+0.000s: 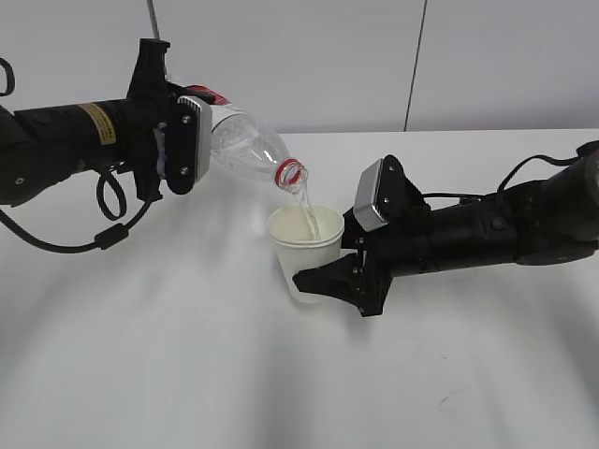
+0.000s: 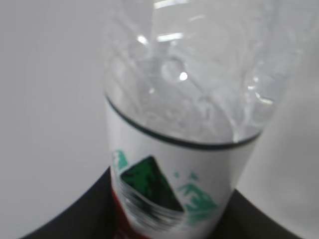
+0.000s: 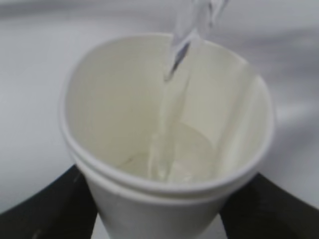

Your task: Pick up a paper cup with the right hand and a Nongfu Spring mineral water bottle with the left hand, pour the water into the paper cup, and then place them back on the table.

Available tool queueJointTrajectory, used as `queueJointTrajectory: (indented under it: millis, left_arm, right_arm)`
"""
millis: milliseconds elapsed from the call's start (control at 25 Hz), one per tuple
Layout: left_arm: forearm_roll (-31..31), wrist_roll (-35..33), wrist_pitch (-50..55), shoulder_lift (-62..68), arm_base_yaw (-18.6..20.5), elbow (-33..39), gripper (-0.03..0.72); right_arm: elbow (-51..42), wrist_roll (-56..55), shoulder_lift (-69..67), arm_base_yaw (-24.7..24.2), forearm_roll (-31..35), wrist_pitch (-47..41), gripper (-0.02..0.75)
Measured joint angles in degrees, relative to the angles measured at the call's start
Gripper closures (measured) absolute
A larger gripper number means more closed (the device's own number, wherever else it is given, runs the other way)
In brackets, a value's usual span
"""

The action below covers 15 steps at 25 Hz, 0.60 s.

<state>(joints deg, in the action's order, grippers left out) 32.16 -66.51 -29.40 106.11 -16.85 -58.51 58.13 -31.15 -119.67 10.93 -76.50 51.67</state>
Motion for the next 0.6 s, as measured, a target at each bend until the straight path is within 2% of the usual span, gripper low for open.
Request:
queueJointTrajectory:
  millis: [600]
  left_arm:
    - [1.8,0.0,-0.4,0.0,0.0,-0.1,0.385]
  right_arm:
    - [0.0,0.0,0.0,0.0,0.0,-0.1,0.239]
